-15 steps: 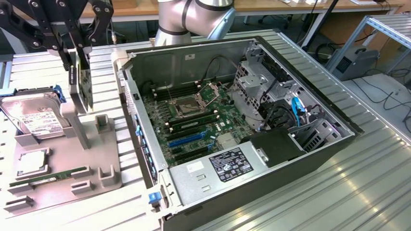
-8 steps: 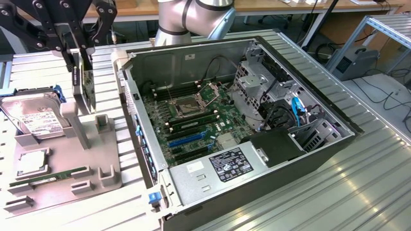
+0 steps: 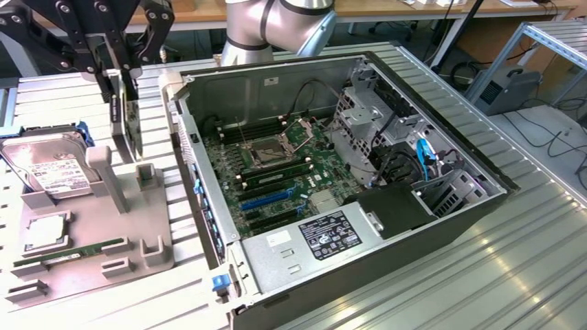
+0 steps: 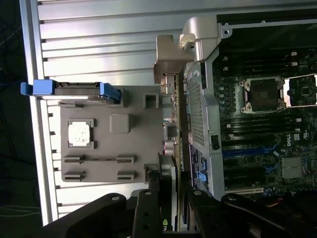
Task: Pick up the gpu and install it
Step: 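Pick up the gpu and move the gpu toward the slot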
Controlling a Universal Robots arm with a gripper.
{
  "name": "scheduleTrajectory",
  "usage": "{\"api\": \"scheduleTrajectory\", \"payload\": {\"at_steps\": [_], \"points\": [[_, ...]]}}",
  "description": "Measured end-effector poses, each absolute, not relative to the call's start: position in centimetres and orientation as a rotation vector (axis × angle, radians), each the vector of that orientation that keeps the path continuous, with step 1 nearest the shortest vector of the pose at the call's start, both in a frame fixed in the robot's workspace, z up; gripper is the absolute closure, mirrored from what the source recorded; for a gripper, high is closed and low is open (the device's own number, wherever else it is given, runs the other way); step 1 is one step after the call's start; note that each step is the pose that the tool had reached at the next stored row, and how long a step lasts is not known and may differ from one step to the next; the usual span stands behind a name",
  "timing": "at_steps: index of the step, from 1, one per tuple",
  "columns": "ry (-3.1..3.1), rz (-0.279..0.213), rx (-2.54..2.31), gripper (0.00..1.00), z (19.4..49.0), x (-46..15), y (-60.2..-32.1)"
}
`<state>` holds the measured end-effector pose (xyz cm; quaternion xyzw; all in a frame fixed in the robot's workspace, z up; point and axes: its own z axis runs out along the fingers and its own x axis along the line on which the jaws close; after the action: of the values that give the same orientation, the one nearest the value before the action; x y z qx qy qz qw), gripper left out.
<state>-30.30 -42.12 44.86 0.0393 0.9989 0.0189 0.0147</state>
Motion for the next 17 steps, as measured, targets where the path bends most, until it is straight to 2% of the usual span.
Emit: {"api": "scheduleTrajectory", "payload": {"at_steps": [17], "points": [[3.109, 0.059, 0.122, 0.73, 44.86, -29.48, -42.33]]}}
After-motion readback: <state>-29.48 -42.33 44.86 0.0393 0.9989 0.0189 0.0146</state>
